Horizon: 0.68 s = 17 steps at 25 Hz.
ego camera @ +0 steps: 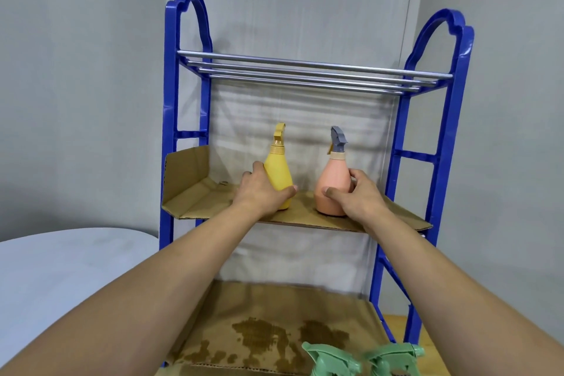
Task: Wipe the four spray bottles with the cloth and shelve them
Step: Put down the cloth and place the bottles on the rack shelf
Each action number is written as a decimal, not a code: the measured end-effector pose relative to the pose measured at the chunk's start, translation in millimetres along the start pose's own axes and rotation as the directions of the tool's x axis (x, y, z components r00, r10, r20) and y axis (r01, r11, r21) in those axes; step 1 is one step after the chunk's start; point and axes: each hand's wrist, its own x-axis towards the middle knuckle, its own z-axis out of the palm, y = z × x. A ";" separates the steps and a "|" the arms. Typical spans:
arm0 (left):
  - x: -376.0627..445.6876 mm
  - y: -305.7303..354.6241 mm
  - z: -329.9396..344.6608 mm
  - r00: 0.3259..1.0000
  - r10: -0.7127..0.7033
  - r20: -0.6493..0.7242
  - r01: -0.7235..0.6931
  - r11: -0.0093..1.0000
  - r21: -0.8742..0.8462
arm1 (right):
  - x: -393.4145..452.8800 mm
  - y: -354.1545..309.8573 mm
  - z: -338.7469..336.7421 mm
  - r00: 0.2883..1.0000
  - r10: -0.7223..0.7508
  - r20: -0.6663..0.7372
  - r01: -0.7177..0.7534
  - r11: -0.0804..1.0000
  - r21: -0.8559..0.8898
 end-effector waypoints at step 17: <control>-6.4 0.9 0.1 0.999 0.011 0.035 -0.012 1.000 0.022 | 1.0 -5.2 13.5 1.000 0.026 0.005 -0.024 0.978 -0.207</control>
